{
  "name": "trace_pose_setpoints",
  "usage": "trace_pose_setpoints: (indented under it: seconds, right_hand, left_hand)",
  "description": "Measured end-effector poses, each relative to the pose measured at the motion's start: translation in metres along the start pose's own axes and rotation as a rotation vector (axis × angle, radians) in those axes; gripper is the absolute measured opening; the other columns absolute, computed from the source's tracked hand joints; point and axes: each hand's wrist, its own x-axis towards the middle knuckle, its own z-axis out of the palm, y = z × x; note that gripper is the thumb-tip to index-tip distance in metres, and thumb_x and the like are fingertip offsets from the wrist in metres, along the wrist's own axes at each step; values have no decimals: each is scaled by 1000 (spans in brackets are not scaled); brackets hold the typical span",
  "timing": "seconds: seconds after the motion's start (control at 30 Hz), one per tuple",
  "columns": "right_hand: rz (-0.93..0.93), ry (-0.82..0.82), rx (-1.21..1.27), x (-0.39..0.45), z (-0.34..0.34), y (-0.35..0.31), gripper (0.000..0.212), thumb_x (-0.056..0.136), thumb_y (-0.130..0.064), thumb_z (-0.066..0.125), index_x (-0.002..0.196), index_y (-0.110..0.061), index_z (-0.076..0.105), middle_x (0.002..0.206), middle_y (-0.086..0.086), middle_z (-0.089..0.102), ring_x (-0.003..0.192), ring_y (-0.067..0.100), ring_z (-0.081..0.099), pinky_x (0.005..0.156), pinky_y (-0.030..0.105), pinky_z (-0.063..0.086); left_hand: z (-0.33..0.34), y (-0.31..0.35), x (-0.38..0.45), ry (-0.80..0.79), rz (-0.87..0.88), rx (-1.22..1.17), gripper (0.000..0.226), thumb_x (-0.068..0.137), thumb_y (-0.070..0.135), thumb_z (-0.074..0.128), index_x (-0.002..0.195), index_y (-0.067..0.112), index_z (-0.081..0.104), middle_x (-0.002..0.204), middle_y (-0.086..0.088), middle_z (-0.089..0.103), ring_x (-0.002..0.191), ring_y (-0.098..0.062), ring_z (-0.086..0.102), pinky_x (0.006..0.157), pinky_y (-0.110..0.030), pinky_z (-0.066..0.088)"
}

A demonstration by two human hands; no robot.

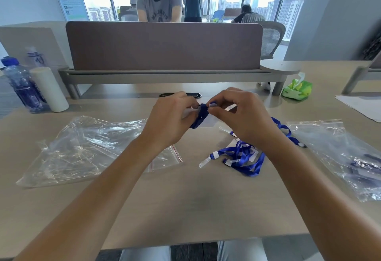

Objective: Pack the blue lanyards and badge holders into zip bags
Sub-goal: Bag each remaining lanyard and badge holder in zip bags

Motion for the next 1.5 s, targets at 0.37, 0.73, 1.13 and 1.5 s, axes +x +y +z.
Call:
trace_pose_setpoints:
  seconds: [0.37,0.73,1.13,1.5]
  right_hand:
    - [103,51,87,6,6,4,24,93,-29,76,106,-22,57,85,-11,72,75,0,65,67,8,49]
    - [115,32,213,4,22,18,4,91,-22,79,92,-19,77,82,-9,75,76,10,69,72,19,55]
    - [-37,-102,-63,0,35,6,16,92,-32,75,106,-23,76,94,-10,73,82,7,64,70,11,40]
    - [-132,-149,-192,-6,47,0,17,96,-31,70,113,-29,74,100,-15,71,82,8,64,83,28,50]
  left_hand:
    - [3,-1,-5,-119,16,-50,19,87,26,58,93,18,74,87,2,64,74,-22,59,67,-45,51]
    - [10,-9,-11,-111,-75,-142,18,86,23,64,96,16,77,88,-3,67,78,-22,60,72,-46,52]
    - [-2,-20,-22,-41,-158,-216,11,87,24,77,94,16,77,84,11,67,83,-16,61,76,-36,51]
    - [-4,-27,-35,-53,-127,-112,10,86,25,76,93,17,76,88,3,71,79,-17,61,75,-44,53]
